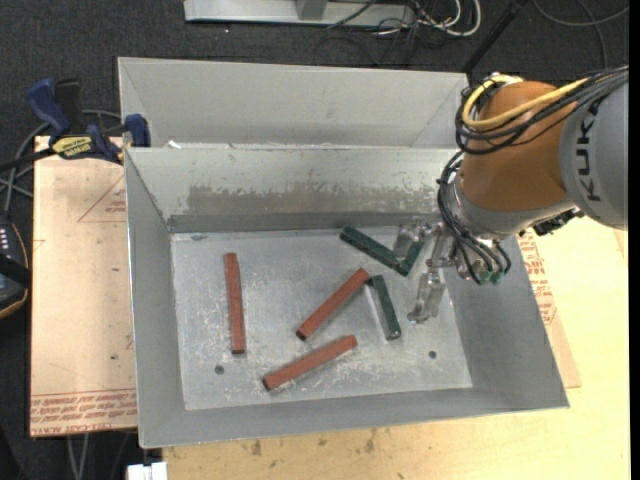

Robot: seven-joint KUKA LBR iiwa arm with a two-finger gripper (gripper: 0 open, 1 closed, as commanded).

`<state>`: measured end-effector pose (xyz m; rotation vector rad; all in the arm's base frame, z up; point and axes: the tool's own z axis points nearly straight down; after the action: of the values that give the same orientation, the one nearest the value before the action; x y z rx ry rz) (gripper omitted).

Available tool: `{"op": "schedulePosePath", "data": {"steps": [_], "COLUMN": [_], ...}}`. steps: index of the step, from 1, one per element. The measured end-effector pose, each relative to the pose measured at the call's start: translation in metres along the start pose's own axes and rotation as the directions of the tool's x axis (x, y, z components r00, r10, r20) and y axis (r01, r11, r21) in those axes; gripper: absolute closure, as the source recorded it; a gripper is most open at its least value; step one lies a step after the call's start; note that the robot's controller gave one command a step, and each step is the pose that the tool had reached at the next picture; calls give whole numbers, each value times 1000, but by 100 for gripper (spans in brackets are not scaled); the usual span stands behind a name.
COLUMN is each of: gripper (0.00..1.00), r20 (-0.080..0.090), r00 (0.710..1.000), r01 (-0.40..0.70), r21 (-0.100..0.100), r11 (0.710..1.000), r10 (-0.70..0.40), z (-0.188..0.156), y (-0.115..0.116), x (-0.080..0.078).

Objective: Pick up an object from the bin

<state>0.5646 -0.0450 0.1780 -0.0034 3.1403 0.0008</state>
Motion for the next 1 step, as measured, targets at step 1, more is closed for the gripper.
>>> {"op": "schedulePosePath", "data": {"steps": [1], "gripper": [0], "r20": [-2], "r00": [977], "r01": [213], "r21": [-2], "r11": [977], "r10": [-213], "z": [97], "y": [3], "x": [-49]}}
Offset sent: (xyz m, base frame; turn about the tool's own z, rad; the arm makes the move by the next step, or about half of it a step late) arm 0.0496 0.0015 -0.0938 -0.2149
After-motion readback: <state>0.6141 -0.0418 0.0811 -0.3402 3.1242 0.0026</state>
